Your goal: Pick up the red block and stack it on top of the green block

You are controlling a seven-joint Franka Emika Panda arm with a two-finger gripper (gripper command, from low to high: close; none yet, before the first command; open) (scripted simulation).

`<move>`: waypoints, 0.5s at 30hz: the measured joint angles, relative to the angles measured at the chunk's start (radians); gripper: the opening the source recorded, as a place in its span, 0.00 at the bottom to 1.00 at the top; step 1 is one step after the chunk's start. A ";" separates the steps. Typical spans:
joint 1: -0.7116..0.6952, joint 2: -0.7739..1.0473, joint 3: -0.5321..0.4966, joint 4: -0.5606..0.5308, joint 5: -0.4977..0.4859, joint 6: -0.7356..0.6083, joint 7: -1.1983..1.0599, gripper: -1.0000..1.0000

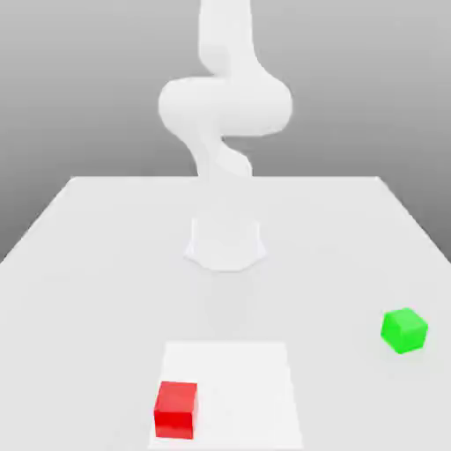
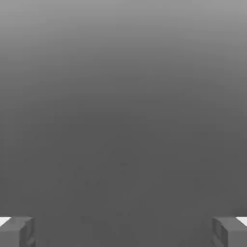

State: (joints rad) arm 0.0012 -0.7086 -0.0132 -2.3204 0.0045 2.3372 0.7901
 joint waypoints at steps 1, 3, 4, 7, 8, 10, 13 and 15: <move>0.001 0.039 -0.006 -0.009 0.002 0.016 -0.004 0.50; -0.001 0.114 -0.014 -0.025 0.009 0.046 -0.014 0.50; -0.001 0.151 -0.020 -0.033 0.010 0.061 -0.018 0.50; -0.001 0.260 -0.034 -0.058 0.016 0.106 -0.031 0.50; -0.001 0.296 -0.039 -0.066 0.019 0.120 -0.035 0.50; -0.002 0.369 -0.047 -0.082 0.024 0.150 -0.044 0.50; -0.006 0.478 -0.058 -0.106 0.031 0.194 -0.057 0.50; -0.011 0.550 -0.063 -0.122 0.036 0.223 -0.065 0.50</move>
State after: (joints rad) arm -0.0098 -0.1584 -0.0759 -2.4428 0.0400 2.5602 0.7251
